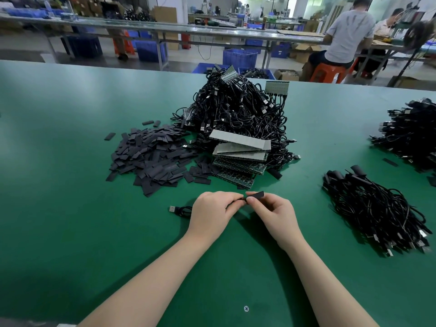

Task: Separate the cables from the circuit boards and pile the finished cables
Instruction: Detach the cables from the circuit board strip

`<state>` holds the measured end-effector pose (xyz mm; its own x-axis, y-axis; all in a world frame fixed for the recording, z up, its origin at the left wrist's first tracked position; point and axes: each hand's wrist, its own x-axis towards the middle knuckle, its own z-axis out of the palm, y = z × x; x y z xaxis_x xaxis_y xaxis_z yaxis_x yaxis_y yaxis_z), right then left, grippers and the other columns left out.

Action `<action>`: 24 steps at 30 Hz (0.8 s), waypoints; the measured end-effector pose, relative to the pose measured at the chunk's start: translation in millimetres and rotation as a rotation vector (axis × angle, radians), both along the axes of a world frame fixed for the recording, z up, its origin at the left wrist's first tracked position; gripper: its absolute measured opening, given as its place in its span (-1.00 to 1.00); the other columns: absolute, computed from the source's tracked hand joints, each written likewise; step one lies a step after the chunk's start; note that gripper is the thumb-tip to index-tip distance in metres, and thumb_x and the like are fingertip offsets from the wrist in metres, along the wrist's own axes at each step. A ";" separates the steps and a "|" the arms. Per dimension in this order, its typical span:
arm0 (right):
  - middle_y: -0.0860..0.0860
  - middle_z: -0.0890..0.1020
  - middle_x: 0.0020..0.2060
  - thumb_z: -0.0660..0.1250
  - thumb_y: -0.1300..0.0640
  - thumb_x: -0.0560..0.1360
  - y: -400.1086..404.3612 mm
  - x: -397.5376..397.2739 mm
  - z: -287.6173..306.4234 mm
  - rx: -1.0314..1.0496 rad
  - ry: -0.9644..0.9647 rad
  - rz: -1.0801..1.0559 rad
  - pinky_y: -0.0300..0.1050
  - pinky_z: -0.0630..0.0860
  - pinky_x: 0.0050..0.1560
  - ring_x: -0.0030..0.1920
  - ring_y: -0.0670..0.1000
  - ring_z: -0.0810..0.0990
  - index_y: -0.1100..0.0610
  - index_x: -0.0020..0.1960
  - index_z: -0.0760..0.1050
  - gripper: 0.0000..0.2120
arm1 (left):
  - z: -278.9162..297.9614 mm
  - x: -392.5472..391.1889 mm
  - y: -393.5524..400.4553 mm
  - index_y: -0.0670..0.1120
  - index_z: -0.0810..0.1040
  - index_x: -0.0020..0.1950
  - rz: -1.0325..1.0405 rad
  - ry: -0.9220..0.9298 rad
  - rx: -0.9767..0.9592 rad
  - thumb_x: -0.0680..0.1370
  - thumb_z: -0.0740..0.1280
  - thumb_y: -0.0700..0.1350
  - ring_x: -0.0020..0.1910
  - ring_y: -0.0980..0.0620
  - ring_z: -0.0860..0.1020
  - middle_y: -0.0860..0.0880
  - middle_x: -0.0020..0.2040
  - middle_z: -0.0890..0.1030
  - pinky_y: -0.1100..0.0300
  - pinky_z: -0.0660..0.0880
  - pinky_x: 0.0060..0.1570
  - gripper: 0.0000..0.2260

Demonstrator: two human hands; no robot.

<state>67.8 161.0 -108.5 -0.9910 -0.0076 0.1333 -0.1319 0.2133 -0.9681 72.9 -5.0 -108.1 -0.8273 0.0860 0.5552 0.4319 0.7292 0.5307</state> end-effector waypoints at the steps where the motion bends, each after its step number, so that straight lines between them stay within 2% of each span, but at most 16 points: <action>1: -0.12 0.58 -0.43 0.45 0.10 0.52 0.2 -0.4 -0.4 0.004 -0.001 -0.007 -0.36 0.35 -0.38 -0.41 -0.17 0.42 -0.12 -0.18 0.69 -0.84 | 0.0 0.3 0.5 -0.01 0.71 -0.04 -0.001 0.023 -0.014 0.51 0.39 0.02 -0.20 0.06 0.62 0.09 -0.14 0.71 0.12 0.49 -0.14 -0.84; 5: -0.10 0.54 -0.47 0.46 0.09 0.52 2.6 -1.7 -1.1 0.011 -0.007 -0.034 -0.33 0.32 -0.41 -0.44 -0.15 0.38 0.01 -0.21 0.69 -0.87 | -0.5 0.0 1.7 -0.01 0.71 0.01 -0.056 0.055 -0.086 0.52 0.38 0.00 -0.23 0.08 0.61 0.09 -0.17 0.71 0.14 0.47 -0.18 -0.83; 8: -0.11 0.50 -0.49 0.45 0.09 0.53 3.9 -2.8 -2.2 0.003 -0.010 -0.046 -0.32 0.29 -0.42 -0.45 -0.15 0.35 0.09 -0.22 0.68 -0.84 | -2.4 -1.3 1.5 -0.01 0.70 0.07 -0.072 0.077 -0.144 0.49 0.41 -0.09 -0.20 0.09 0.62 0.08 -0.12 0.71 0.17 0.48 -0.18 -0.82; 11: -0.12 0.46 -0.52 0.45 0.06 0.53 1.0 -4.7 -1.6 0.055 -0.014 -0.039 -0.32 0.25 -0.45 -0.47 -0.15 0.31 0.14 -0.22 0.68 -0.80 | -2.4 -1.9 1.0 -0.02 0.69 0.11 -0.064 0.075 -0.107 0.50 0.41 -0.14 -0.16 0.09 0.64 0.08 -0.09 0.71 0.16 0.49 -0.16 -0.80; 14: -0.10 0.40 -0.53 0.43 0.02 0.54 -3.2 -6.6 0.9 0.092 -0.017 -0.035 -0.27 0.21 -0.46 -0.48 -0.12 0.27 0.17 -0.24 0.66 -0.74 | -1.8 -1.9 2.0 -0.02 0.70 0.09 -0.028 0.072 -0.100 0.50 0.42 -0.14 -0.24 0.06 0.63 0.07 -0.15 0.71 0.16 0.48 -0.19 -0.81; 19: -0.14 0.35 -0.56 0.43 0.01 0.54 -12.8 -8.8 7.1 0.098 -0.001 -0.062 -0.29 0.20 -0.47 -0.48 -0.12 0.24 0.10 -0.34 0.59 -0.70 | -0.8 -0.9 2.2 -0.03 0.71 0.06 0.042 0.047 -0.024 0.49 0.42 -0.15 -0.32 0.02 0.60 0.05 -0.21 0.70 0.18 0.45 -0.21 -0.83; 24: -0.13 0.29 -0.55 0.43 0.03 0.54 -20.0 -5.4 -1.1 0.074 0.021 -0.125 -0.24 0.16 -0.47 -0.47 -0.10 0.21 0.18 -0.36 0.50 -0.64 | 1.5 0.9 1.8 -0.01 0.71 0.06 0.051 0.026 0.001 0.50 0.39 -0.11 -0.28 0.06 0.60 0.06 -0.19 0.71 0.17 0.48 -0.18 -0.82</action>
